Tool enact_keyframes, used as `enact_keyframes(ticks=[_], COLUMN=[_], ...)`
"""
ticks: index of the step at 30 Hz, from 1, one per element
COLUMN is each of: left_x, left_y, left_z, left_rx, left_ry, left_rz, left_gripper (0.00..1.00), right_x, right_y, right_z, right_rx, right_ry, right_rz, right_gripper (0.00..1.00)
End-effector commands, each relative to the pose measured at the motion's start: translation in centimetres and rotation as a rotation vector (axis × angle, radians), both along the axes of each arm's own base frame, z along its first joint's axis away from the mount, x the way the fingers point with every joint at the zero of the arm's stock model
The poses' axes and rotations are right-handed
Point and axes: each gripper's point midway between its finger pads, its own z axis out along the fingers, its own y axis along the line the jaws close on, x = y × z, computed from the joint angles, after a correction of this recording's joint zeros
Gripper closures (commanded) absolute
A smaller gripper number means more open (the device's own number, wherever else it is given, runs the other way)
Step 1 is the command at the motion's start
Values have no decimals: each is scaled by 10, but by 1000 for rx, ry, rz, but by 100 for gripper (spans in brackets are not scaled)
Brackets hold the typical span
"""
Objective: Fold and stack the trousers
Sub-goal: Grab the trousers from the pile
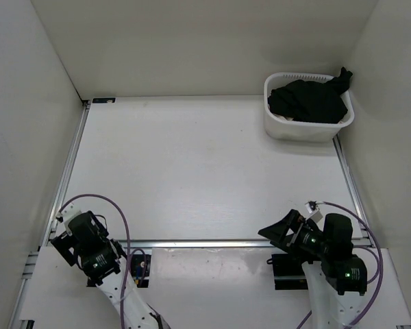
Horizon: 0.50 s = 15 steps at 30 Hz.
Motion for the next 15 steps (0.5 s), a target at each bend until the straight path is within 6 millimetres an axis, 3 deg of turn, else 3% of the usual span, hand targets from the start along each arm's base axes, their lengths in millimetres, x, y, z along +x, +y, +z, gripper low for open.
enact_keyframes(ticks=[1,3,4,5,6,7,8,9,10,11,12,13,14,15], left_x=[-4,20,38,55,74,88,118,135,165,181,196,218,230,253], left_y=[-10,-13,-11,-10,-19,-18,-13,-7,10,19,27,43,50,54], left_z=[38,90,105,129,169,184,203,211,197,225,226,210,225,213], left_rx=[15,52,12,16,16,-9,-82,-116,-210,-192,-212,-268,-253,-292], left_ry=[-61,-202,-198,-246,-322,-327,-307,-295,-219,-244,-233,-182,-203,-177], left_rz=[-26,-111,-155,-202,-292,-329,-387,-406,-403,-417,-422,-410,-422,-446], left_gripper=[0,0,0,0,0,0,0,0,0,0,0,0,0,0], right_x=[-31,-17,-12,2,17,29,60,76,105,127,144,176,194,230], right_y=[-30,-44,-51,-56,-62,-67,-78,-82,-92,-101,-109,-118,-126,-145], right_z=[-6,24,59,73,95,115,160,184,225,252,271,278,290,303], right_rx=[-227,-315,-366,-410,-445,-478,-540,-564,-610,-631,-657,-696,-720,-776], right_ry=[17,-30,-155,-108,-155,-187,-270,-329,-403,-469,-501,-492,-514,-522], right_rz=[-69,-105,-118,-111,-124,-137,-186,-204,-263,-327,-384,-419,-474,-579], right_gripper=[1,1,1,1,1,1,1,1,1,1,1,1,1,1])
